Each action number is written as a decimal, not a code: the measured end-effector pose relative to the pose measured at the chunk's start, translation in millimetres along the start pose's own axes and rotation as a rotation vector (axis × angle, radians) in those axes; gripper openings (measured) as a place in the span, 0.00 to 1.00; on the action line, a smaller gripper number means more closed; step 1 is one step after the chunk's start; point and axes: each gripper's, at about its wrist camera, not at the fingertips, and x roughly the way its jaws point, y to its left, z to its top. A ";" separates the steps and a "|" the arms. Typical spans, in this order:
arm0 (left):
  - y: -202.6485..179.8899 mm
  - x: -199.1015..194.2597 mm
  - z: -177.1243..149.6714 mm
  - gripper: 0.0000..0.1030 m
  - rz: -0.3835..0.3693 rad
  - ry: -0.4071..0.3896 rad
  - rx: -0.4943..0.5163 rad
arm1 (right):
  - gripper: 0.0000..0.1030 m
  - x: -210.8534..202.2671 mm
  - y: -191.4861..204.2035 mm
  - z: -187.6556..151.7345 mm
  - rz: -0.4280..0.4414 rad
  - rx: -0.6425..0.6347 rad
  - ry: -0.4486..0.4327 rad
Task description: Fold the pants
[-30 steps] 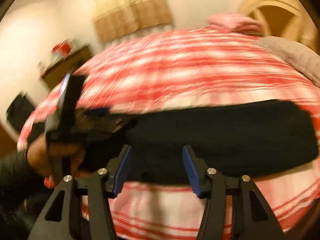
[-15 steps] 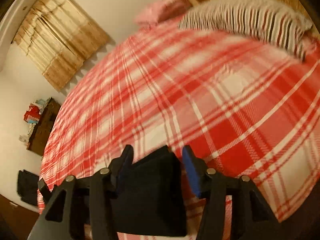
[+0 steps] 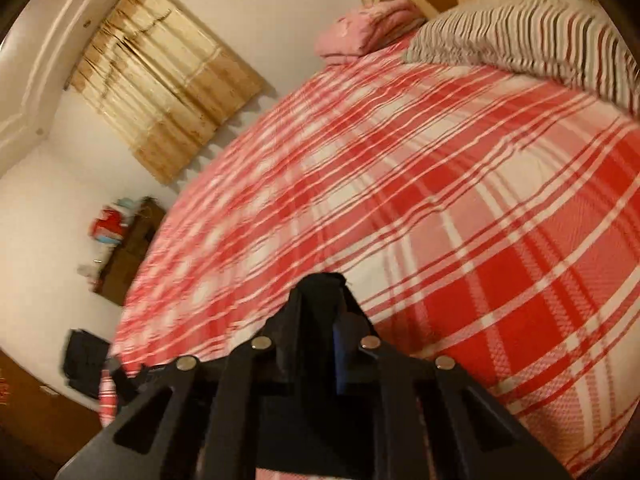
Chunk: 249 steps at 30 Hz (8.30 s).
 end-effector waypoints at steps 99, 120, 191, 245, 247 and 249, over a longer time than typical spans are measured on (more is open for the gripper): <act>389.3 -210.6 -163.8 0.98 0.652 -0.112 -0.467 | 0.16 -20.3 23.0 -35.6 -0.021 -0.095 -0.073; 384.3 -213.5 -173.7 0.99 0.654 -0.171 -0.462 | 0.15 18.0 127.3 -62.6 0.149 -0.149 -0.021; 77.6 -62.9 -28.7 0.12 -0.254 0.085 -0.208 | 0.79 58.5 161.3 -148.9 0.096 -0.232 -0.162; 219.2 -138.0 -100.1 0.65 0.187 0.042 -0.364 | 0.31 184.3 311.0 -269.4 -0.005 -0.992 0.189; 223.6 -139.2 -102.8 0.65 0.192 0.041 -0.377 | 0.09 179.6 310.1 -262.6 0.004 -0.971 0.184; 227.6 -142.1 -105.1 0.65 0.195 0.038 -0.385 | 0.09 165.8 309.3 -258.1 0.046 -0.946 0.170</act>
